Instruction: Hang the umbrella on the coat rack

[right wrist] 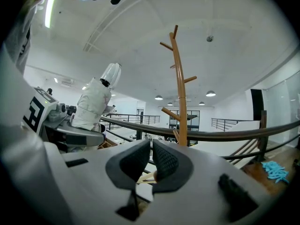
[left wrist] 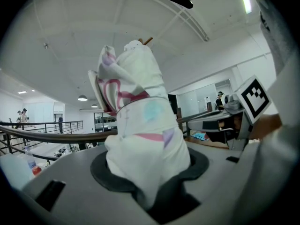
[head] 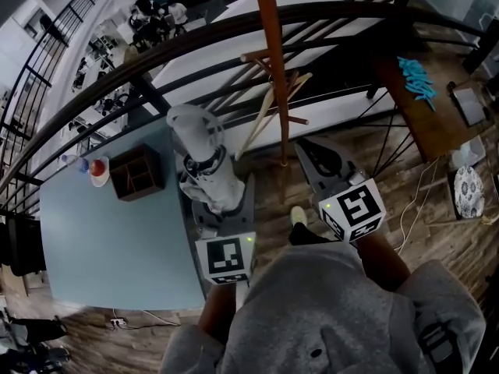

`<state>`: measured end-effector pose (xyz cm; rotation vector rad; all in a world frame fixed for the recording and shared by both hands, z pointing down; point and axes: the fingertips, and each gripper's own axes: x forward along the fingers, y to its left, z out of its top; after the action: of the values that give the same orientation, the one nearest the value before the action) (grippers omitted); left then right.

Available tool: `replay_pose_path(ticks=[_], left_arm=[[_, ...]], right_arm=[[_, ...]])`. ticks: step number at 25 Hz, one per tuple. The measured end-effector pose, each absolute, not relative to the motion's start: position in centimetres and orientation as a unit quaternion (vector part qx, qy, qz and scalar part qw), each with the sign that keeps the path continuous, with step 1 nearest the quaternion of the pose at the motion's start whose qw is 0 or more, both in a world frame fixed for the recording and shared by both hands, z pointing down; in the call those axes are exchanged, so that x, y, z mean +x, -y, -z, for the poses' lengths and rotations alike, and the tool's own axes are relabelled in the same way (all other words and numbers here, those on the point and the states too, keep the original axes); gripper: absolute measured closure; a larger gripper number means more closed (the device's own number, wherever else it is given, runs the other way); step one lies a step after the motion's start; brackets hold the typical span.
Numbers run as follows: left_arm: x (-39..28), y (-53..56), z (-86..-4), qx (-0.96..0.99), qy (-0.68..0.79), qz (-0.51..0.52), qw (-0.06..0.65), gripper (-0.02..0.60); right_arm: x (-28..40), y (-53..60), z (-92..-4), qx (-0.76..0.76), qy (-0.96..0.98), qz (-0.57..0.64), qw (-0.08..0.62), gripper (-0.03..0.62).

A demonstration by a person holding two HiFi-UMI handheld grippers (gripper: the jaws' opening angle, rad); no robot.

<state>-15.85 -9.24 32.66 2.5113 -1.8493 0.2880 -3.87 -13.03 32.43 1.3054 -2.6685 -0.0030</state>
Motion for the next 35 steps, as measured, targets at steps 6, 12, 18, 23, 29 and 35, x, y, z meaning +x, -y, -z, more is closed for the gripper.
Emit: replay_pose_path(ticks=[6,12,18,23,29,35], left_arm=[[-15.4,11.5,-32.6,0.800,0.593,-0.096,0.006,0.339],[-14.4,13.9,-32.4,0.795,0.598,-0.097,0.009,0.339],[-13.7,15.8,-32.5,0.792,0.602,-0.105,0.007,0.339],[-13.5,17.5,-32.9,0.788,0.607,-0.108,0.009,0.339],[-13.1,19.7,-33.9,0.782,0.613,-0.109,0.019,0.339],[-12.3,21.9,-34.5,0.778,0.618,-0.114,0.022,0.339]], right_arm=[[-3.6,15.3,-32.4,0.432,0.898,-0.001,0.085,0.562],[-2.7,17.8,-32.2,0.425,0.902,-0.006,0.077,0.562],[-2.2,19.8,-32.5,0.418,0.906,-0.009,0.074,0.562],[-1.9,21.7,-32.7,0.411,0.909,-0.009,0.074,0.562],[-1.6,23.9,-33.4,0.400,0.914,-0.014,0.074,0.562],[-1.4,25.9,-33.3,0.386,0.919,0.011,0.083,0.562]])
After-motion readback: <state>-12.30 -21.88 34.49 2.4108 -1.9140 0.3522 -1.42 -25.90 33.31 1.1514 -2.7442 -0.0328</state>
